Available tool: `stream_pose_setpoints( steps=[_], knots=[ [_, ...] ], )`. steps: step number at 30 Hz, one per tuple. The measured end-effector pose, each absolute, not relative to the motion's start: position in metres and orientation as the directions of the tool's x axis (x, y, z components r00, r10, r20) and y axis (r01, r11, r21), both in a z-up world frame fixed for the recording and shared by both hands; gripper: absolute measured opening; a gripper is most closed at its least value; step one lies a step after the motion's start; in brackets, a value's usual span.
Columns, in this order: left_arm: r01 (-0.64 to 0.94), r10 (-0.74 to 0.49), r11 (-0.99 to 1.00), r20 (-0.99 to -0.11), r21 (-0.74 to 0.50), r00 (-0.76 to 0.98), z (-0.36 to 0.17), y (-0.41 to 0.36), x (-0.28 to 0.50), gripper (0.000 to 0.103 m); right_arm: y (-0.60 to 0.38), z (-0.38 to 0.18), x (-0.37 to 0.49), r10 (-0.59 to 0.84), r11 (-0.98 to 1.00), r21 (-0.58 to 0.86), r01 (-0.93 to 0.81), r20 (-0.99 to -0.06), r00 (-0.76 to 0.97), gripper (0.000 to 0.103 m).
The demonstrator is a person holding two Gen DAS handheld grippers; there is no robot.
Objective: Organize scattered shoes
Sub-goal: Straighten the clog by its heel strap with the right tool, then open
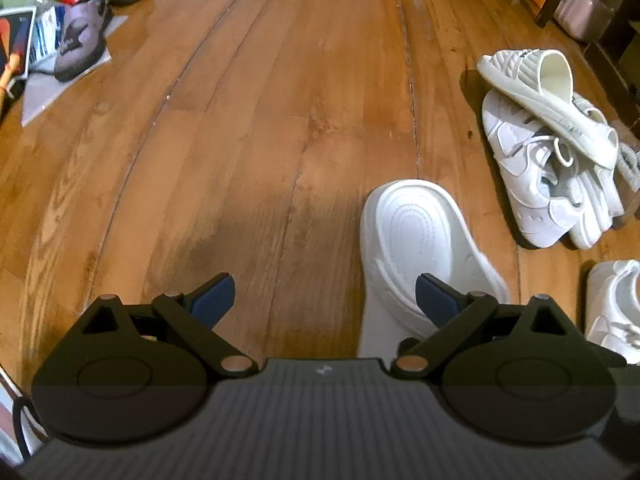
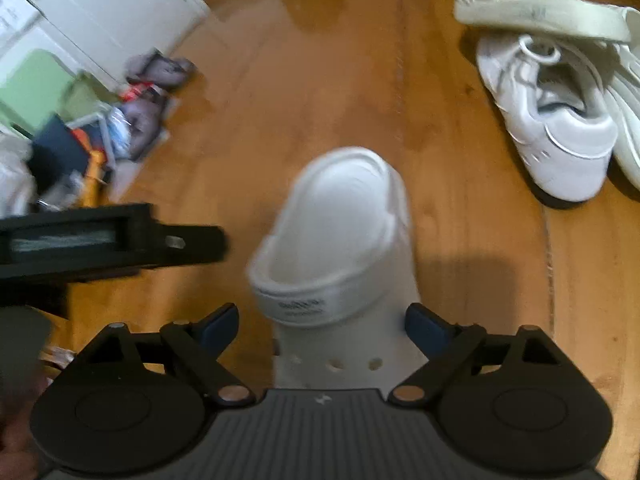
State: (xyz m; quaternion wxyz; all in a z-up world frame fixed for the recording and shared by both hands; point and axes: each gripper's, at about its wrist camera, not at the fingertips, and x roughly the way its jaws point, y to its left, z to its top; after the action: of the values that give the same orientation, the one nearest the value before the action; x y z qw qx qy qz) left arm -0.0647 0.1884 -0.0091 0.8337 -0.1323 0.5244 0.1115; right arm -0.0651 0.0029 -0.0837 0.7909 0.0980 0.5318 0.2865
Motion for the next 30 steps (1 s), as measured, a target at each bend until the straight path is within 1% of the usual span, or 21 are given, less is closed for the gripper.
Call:
stream_pose_setpoints(
  steps=[2,6,7,8,9,16,18,19,21,22,25,27,29,30],
  knots=[
    [-0.335,0.055,0.937,-0.904,-0.100,0.424,-0.010,0.191,-0.066,0.098,-0.001,-0.090,-0.067,0.572,0.809,0.476,-0.345,-0.772,0.277,0.097],
    [-0.346,0.053,0.932,-0.905,-0.107,0.422,-0.011,0.193,-0.067,0.098,-0.008,-0.102,-0.070,0.601,0.792,0.508,-0.338,-0.744,0.292,0.097],
    [-0.347,0.048,0.931,-0.904,-0.113,0.424,-0.011,0.194,-0.067,0.098,-0.009,-0.105,-0.071,0.608,0.788,0.516,-0.336,-0.736,0.296,0.095],
    [-0.347,0.046,0.931,-0.904,-0.116,0.425,-0.010,0.193,-0.067,0.098,-0.011,-0.108,-0.072,0.615,0.783,0.524,-0.335,-0.729,0.300,0.091],
    [-0.347,0.043,0.930,-0.903,-0.120,0.426,-0.010,0.193,-0.067,0.098,-0.013,-0.111,-0.073,0.622,0.779,0.531,-0.333,-0.722,0.303,0.090],
    [-0.320,0.040,0.940,-0.898,-0.114,0.438,-0.003,0.186,-0.069,0.098,-0.003,-0.115,-0.076,0.625,0.780,0.576,-0.244,-0.725,0.288,0.088],
    [-0.321,0.045,0.941,-0.899,-0.109,0.436,-0.003,0.186,-0.069,0.098,0.002,-0.114,-0.078,0.639,0.769,0.601,-0.217,-0.724,0.260,0.085],
    [-0.324,0.049,0.940,-0.897,-0.107,0.439,-0.002,0.187,-0.070,0.098,0.004,-0.112,-0.080,0.653,0.757,0.620,-0.206,-0.716,0.247,0.079],
    [-0.335,0.054,0.935,-0.892,-0.112,0.448,0.001,0.190,-0.071,0.098,0.008,-0.108,-0.084,0.684,0.729,0.658,-0.187,-0.695,0.221,0.079],
    [-0.346,0.055,0.931,-0.888,-0.120,0.456,0.003,0.193,-0.072,0.098,0.010,-0.103,-0.085,0.663,0.749,0.636,-0.185,-0.715,0.222,0.080],
    [-0.354,0.063,0.928,-0.888,-0.116,0.456,0.005,0.196,-0.074,0.098,0.013,-0.087,-0.090,0.562,0.827,0.528,-0.194,-0.793,0.236,0.088],
    [-0.345,0.083,0.935,-0.892,-0.086,0.445,0.003,0.194,-0.073,0.098,0.014,-0.071,-0.094,0.387,0.915,0.329,-0.232,-0.880,0.277,0.089],
    [-0.326,0.072,0.941,-0.892,-0.087,0.445,0.002,0.188,-0.072,0.098,0.003,-0.060,-0.095,0.275,0.952,0.213,-0.218,-0.907,0.317,0.093],
    [-0.317,0.065,0.944,-0.893,-0.090,0.446,0.002,0.185,-0.071,0.098,-0.003,-0.057,-0.096,0.248,0.960,0.187,-0.209,-0.912,0.326,0.093]
  ],
)
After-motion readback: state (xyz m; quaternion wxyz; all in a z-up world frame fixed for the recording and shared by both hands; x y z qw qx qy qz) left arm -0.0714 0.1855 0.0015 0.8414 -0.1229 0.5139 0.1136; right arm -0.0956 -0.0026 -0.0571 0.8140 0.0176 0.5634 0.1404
